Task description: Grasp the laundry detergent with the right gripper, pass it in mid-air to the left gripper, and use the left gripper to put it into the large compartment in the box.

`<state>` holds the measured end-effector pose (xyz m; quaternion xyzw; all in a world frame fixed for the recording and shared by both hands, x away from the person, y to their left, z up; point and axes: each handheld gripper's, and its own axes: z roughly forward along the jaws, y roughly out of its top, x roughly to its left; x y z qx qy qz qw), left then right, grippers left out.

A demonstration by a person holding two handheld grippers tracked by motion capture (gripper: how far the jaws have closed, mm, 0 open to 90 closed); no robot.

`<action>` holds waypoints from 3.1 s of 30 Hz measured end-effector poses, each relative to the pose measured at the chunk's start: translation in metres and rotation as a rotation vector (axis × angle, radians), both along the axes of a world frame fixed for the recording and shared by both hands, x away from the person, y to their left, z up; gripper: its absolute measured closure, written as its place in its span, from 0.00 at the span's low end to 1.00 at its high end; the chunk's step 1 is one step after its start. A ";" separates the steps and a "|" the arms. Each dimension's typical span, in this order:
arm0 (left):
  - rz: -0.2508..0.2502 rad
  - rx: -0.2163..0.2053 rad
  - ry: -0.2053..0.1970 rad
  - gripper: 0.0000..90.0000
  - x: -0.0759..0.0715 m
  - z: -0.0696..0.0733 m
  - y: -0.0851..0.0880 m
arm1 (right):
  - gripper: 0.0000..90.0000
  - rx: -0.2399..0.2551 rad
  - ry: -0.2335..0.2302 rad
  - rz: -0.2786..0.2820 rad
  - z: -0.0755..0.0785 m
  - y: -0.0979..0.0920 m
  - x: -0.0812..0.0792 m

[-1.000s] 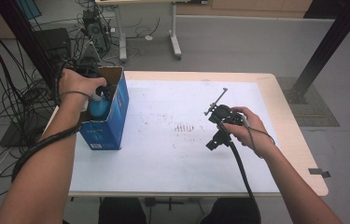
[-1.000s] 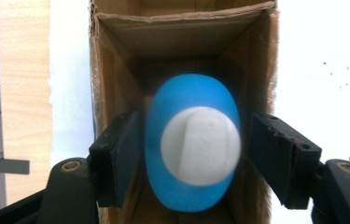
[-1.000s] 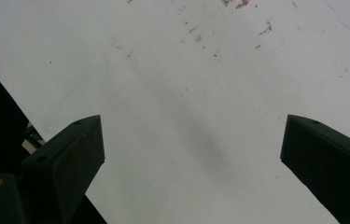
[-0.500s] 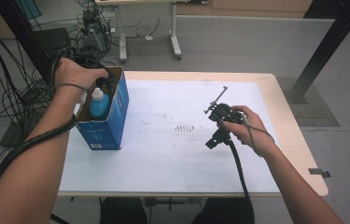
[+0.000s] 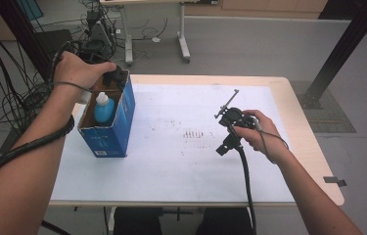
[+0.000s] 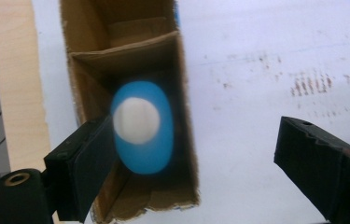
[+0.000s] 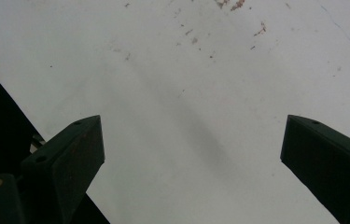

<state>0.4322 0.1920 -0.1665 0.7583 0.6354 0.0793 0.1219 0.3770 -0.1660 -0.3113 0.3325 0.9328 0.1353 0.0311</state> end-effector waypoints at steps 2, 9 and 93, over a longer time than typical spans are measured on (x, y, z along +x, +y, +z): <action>-0.010 0.000 -0.004 0.14 -0.002 0.002 -0.004 | 0.07 -0.006 -0.003 0.000 0.000 -0.001 0.000; -0.055 0.000 -0.014 0.12 0.000 0.006 -0.026 | 0.07 0.003 0.001 -0.011 0.002 -0.002 -0.001; -0.150 -0.088 0.049 0.14 0.062 -0.135 -0.121 | 0.07 0.012 0.012 -0.005 -0.007 -0.003 0.005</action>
